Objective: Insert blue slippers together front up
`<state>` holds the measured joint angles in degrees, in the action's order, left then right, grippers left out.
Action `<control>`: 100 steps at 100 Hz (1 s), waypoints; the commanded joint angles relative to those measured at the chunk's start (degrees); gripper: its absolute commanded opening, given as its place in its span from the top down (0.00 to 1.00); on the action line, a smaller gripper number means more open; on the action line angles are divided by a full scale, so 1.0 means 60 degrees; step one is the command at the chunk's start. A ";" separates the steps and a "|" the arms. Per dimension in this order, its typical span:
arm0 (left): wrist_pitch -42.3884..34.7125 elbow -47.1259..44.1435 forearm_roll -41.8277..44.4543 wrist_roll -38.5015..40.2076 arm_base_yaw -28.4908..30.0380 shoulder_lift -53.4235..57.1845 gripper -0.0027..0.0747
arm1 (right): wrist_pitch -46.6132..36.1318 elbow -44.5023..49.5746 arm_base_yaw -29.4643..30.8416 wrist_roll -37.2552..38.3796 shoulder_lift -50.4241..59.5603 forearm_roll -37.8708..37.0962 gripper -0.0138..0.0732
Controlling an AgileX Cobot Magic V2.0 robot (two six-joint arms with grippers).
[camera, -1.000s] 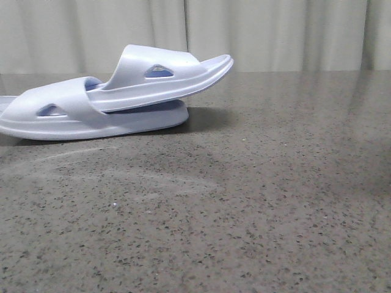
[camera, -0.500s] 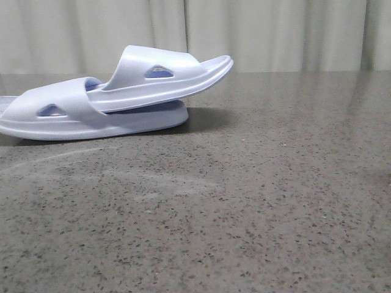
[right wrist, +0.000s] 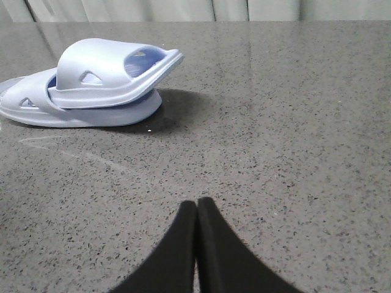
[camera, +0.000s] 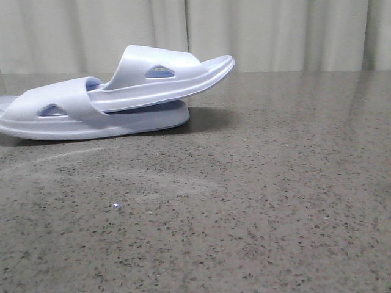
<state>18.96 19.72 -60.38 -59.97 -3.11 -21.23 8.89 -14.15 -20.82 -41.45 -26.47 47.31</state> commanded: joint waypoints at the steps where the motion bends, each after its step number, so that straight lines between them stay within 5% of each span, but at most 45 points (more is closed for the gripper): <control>1: -0.0097 0.0239 -0.0324 0.0003 -0.0088 -0.0042 0.95 | -0.0417 -0.0255 0.0001 -0.0085 -0.0006 0.0141 0.93; 85: -0.0119 0.0239 -0.0173 0.0022 -0.0088 -0.0021 0.95 | -0.0417 -0.0255 0.0001 -0.0085 -0.0006 0.0141 0.93; 92: -0.0168 0.0220 0.0635 0.0624 -0.0088 0.0081 0.95 | -0.0417 -0.0255 0.0001 -0.0085 -0.0006 0.0141 0.93; 100: -0.0886 0.0157 0.2500 0.3230 -0.0088 0.0330 0.95 | -0.0417 -0.0255 0.0001 -0.0085 -0.0006 0.0141 0.93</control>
<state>19.68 19.72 -54.17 -54.61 -3.11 -20.17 8.89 -14.11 -20.82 -41.45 -26.47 47.61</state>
